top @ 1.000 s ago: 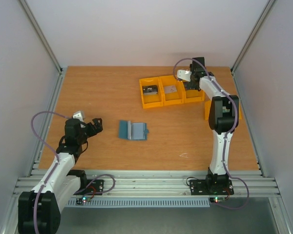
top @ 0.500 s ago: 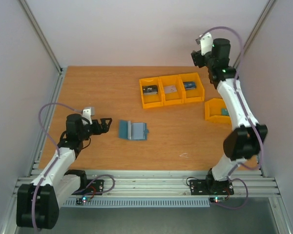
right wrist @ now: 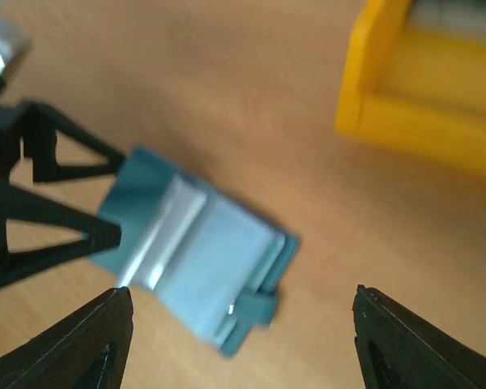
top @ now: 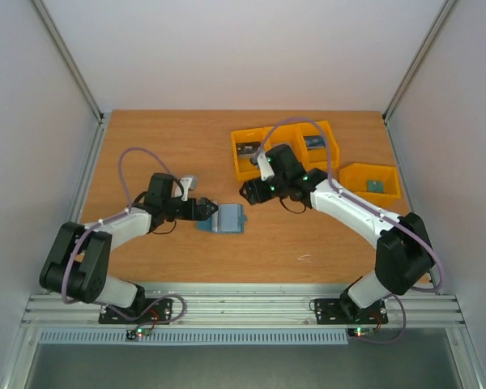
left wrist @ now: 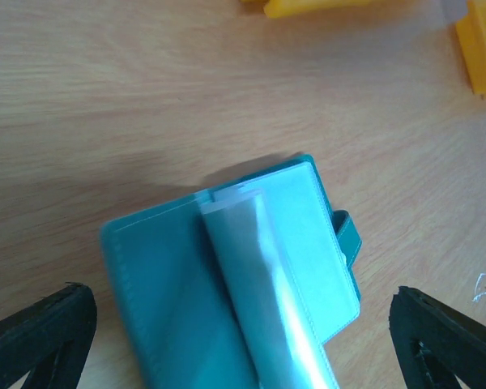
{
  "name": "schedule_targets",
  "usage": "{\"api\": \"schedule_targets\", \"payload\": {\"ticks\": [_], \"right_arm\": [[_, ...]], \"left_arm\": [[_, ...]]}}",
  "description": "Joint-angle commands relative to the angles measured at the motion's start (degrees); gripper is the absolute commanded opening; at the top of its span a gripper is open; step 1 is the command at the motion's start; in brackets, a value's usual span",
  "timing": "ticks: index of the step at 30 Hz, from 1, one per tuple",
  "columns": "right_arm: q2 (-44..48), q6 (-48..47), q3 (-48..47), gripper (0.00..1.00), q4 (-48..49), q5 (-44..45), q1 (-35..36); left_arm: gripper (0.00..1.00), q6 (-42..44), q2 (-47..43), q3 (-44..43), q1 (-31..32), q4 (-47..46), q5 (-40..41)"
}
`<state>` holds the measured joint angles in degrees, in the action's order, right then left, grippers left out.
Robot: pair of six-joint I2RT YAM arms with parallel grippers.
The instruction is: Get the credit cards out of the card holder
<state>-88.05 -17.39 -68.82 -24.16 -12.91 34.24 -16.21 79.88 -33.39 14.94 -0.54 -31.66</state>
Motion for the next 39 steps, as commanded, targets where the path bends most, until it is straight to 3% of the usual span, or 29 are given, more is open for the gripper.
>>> {"api": "schedule_targets", "payload": {"ticks": [1,6,8,12,16,17,24,28,32,36,39], "right_arm": [[-0.95,11.17,3.92,0.73,-4.2,0.17,2.2],[-6.1,15.27,7.51,0.73,-2.9,-7.97,3.28],[-7.66,15.43,6.86,0.72,-3.59,-8.99,3.24],[-7.42,13.5,6.27,0.74,-3.66,-7.34,3.29],[-7.01,10.16,4.16,0.76,-6.11,-6.93,2.65],[-6.24,9.3,3.87,0.76,-6.52,-6.94,2.29],[6.68,1.99,4.47,0.8,-5.79,-14.07,-6.51],[15.04,-6.17,2.5,0.82,-5.35,-20.67,-9.1],[16.94,-13.21,-4.17,0.81,-10.08,-27.91,-9.1],[17.41,-13.93,-8.59,0.8,-9.75,-36.9,-8.95],[18.07,-13.95,-8.73,0.78,-8.24,-38.15,-8.67]], "left_arm": [[0.99,1.46,5.24,-3.14,3.55,-2.32,0.99],[0.99,2.13,9.84,-3.81,7.33,-5.67,6.51],[0.93,1.43,10.71,-3.36,8.19,-7.3,9.05],[0.62,3.2,11.0,-2.61,9.89,-9.98,6.84],[0.04,5.27,10.77,-1.86,10.99,-11.18,8.64],[0.01,5.5,9.81,-1.57,10.99,-11.28,8.48],[0.0,14.55,-7.0,-0.78,10.69,-13.38,-0.64],[0.0,13.6,-18.71,-1.13,10.37,-15.65,-1.63],[0.0,11.17,-25.98,-2.68,10.45,-16.23,-2.43],[0.0,8.81,-29.01,-6.26,10.46,-15.51,-0.97],[0.0,6.47,-30.28,-8.86,10.46,-14.84,0.5]]}}
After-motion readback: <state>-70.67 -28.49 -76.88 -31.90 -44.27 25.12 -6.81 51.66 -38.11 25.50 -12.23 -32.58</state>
